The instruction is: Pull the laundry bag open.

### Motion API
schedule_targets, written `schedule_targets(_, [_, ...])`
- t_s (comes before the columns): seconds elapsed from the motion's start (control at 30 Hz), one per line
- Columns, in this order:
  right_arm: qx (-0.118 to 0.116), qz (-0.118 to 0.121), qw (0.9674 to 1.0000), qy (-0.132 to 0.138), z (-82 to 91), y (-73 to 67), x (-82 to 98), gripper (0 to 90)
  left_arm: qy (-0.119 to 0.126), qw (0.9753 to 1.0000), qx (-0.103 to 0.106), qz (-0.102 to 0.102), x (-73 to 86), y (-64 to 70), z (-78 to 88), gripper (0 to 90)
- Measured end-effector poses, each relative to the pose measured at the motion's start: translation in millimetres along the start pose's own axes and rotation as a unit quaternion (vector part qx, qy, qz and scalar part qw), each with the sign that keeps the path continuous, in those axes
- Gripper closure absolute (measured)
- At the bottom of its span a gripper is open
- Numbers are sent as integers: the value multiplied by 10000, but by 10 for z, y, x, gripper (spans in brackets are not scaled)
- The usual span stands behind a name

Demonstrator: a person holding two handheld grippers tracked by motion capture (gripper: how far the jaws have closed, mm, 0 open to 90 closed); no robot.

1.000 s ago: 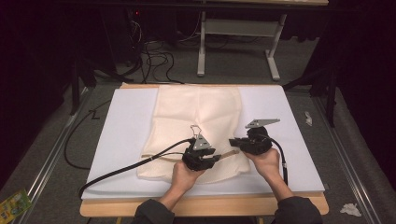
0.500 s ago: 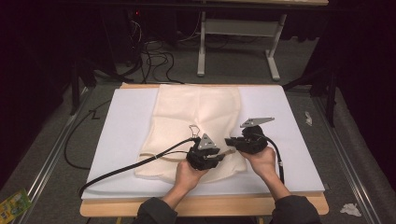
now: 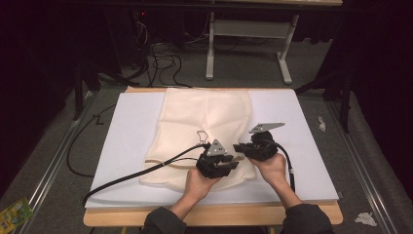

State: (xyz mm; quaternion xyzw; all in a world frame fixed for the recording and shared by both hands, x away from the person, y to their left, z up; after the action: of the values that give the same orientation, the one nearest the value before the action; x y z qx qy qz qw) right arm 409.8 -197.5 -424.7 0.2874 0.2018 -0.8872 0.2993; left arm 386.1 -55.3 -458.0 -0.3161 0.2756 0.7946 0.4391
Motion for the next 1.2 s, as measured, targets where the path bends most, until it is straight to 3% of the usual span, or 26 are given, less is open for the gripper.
schedule_targets(0.1, [-31,-22,10000,9,-25,-24,-11,888,-141,9999,1,39,38,-43,-93,644])
schedule_targets(0.27, [-57,-63,10000,3,-39,-17,-7,888,-116,9999,-19,-12,50,-27,-95,615])
schedule_targets(0.4, [-31,-57,10000,-4,-35,-5,-2,887,-21,10000,84,-18,36,2,-68,605])
schedule_targets(0.67, [-19,-54,10000,13,-43,-14,1,888,-18,9999,73,92,51,-12,-120,670])
schedule_targets(0.83, [-36,-63,10000,41,-28,2,10,888,178,9997,105,162,10,-3,-101,749])
schedule_targets(0.93, [-34,-49,10000,26,-32,-12,10,888,178,9993,185,273,7,-8,-123,795])
schedule_targets(1.07, [-44,-75,10000,13,-34,-4,13,888,144,9994,165,259,6,-21,-122,861])
schedule_targets(1.2, [-22,2,10000,8,-10,-12,13,888,108,9996,181,213,-10,-18,-75,867])
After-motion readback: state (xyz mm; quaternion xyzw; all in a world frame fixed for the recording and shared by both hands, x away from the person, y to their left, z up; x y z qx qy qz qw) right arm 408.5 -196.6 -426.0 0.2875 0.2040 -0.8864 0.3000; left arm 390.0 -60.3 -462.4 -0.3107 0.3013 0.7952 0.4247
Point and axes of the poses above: each handheld gripper's, and its own axes: z roughly backward along the jaws, x roughly out of its underside, y roughly to its right, the point moved 4 cm from there along -z, roughly forward along the jaws, and after that the axes turned 8 degrees about -y, right-handed, at the moved point
